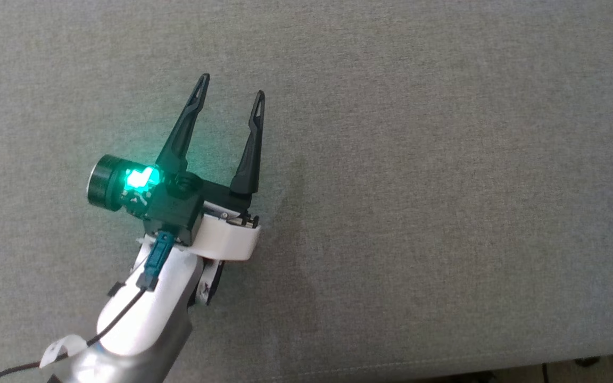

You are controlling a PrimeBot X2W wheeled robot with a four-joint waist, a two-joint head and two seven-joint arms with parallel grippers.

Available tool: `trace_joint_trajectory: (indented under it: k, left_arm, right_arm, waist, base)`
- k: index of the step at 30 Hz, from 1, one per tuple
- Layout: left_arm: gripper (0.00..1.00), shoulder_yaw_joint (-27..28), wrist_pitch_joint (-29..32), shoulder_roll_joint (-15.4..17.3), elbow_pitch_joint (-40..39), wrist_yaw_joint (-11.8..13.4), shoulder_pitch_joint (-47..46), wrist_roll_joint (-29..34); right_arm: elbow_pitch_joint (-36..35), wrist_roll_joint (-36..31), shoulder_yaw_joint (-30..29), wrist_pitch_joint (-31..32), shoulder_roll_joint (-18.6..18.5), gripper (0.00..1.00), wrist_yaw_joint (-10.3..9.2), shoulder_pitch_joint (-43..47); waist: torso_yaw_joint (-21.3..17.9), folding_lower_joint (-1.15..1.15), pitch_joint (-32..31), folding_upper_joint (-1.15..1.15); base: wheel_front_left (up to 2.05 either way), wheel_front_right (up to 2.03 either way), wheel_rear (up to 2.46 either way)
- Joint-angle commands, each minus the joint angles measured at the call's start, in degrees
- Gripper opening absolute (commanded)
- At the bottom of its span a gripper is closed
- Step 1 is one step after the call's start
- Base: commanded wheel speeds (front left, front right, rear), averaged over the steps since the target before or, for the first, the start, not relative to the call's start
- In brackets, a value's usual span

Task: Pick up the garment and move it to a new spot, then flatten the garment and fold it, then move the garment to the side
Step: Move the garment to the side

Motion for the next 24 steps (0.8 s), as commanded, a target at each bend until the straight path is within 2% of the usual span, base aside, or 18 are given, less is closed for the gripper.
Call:
trace_joint_trajectory:
  k: [1,6,7,8,12,18,24]
  left_arm:
    - [1.00,2.3,-0.3,0.5,-1.3,-0.3,-1.1,0.4]
    - [1.00,3.5,-0.3,0.0,-0.8,-0.7,0.1,0.7]
    - [1.00,4.0,-0.3,0.0,-0.7,-0.6,0.6,0.8]
    - [1.00,5.0,-0.3,0.0,-0.7,-0.4,2.0,0.6]
    - [1.00,7.8,-0.3,0.5,-1.3,0.1,5.2,0.5]
    - [1.00,13.5,-0.3,1.2,-5.1,0.8,10.9,2.0]
    - [1.00,19.2,-0.3,1.4,-6.8,0.2,15.4,3.8]
  right_arm:
    - [-1.1,-1.9,-1.4,-0.8,-1.4,1.00,-0.04,0.7]
    - [-2.3,-5.1,-7.4,-6.5,4.0,1.00,-0.04,2.0]
    - [-3.1,-4.8,-7.6,-8.1,5.4,1.00,-0.04,2.6]
    - [-5.0,-3.3,-7.4,-11.1,8.4,1.00,-0.04,4.1]
    - [-11.8,-0.5,-4.9,-14.9,15.3,1.00,-0.04,8.2]
    - [-27.8,2.1,-0.3,-14.2,26.5,1.00,-0.04,16.7]
    - [-41.3,4.7,5.7,-11.7,34.5,1.00,-0.04,24.7]
  waist:
    - [0.1,-0.01,0.0,0.00]
    - [0.4,-0.01,-1.6,0.00]
    - [0.4,-0.01,-2.2,0.00]
    - [0.4,-0.01,-3.5,0.00]
    - [0.6,-0.01,-6.4,0.00]
    - [2.3,-0.01,-10.0,0.00]
    - [5.0,-0.01,-12.6,0.00]
  base:
    - [0.00,0.00,0.00]
    - [0.00,0.00,0.00]
    - [0.00,0.00,0.00]
    - [0.00,0.00,0.00]
    - [0.00,0.00,0.00]
    - [0.00,0.00,0.00]
    - [0.00,0.00,0.00]
